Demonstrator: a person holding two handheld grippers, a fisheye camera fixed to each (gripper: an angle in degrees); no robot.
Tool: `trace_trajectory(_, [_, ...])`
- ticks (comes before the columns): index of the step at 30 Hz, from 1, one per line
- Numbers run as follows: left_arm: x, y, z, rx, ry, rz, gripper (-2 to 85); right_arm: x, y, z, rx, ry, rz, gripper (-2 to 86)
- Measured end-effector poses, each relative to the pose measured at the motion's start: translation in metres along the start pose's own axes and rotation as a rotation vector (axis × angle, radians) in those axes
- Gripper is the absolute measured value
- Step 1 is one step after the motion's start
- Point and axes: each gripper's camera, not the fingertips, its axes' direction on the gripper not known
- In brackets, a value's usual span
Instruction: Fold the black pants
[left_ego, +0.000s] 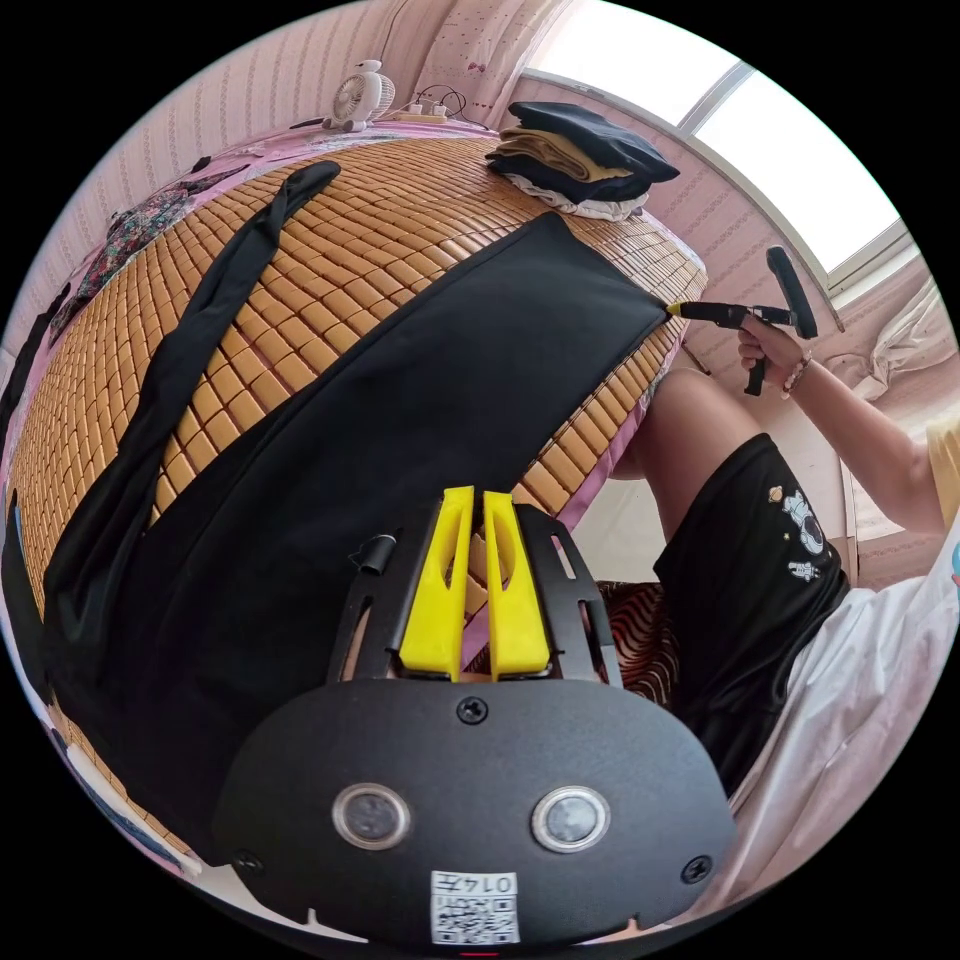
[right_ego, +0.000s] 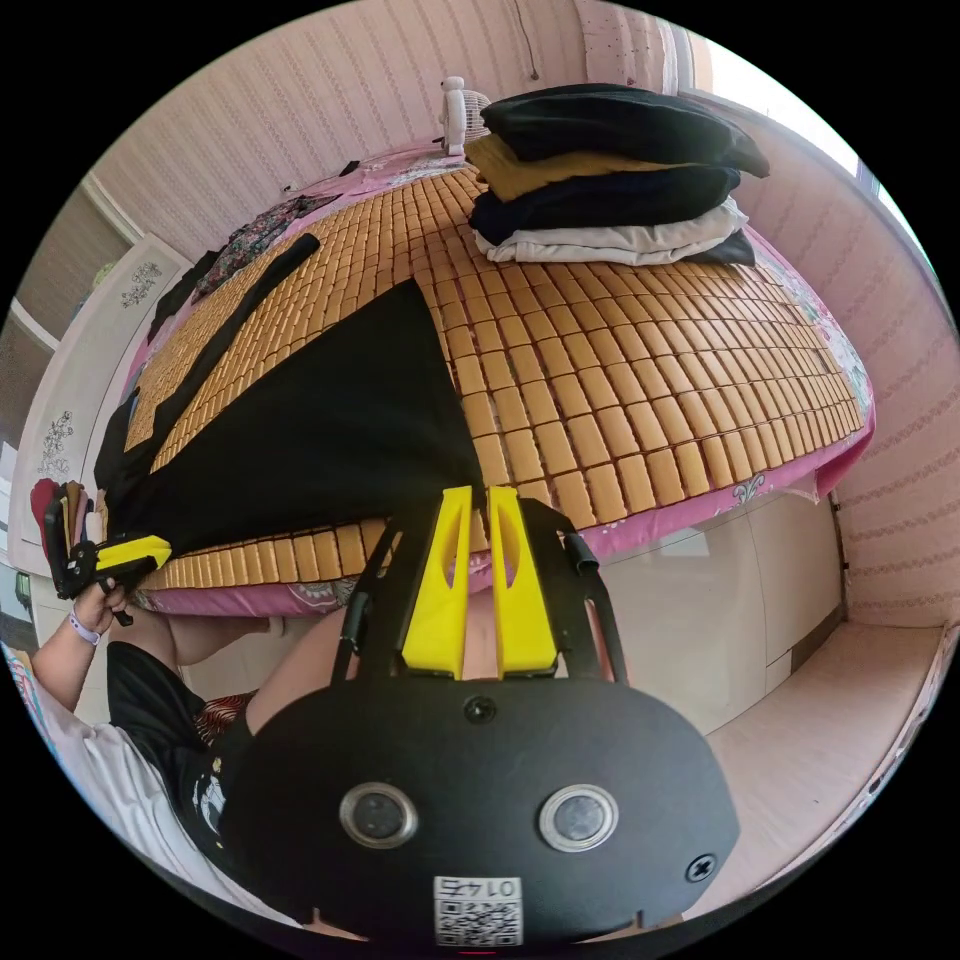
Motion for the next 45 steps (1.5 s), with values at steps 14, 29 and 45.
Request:
trace_trajectory(14, [-0.245, 0.172, -0.180, 0.383, -0.188, -0.695, 4.4, -0.168, -0.168, 0.006, 0.254, -0.124, -0.242, 6.6])
trace_trajectory(29, [-0.360, 0.261, -0.192, 0.286, -0.399, -0.934, 0.0, -0.368, -0.300, 0.118, 0.153, -0.220, -0.253, 3.4])
trace_trajectory(45, [-0.367, 0.299, -0.231, 0.460, -0.278, -1.004, -0.7, -0.367, -0.262, -0.099, 0.390, -0.018, -0.786, 0.1])
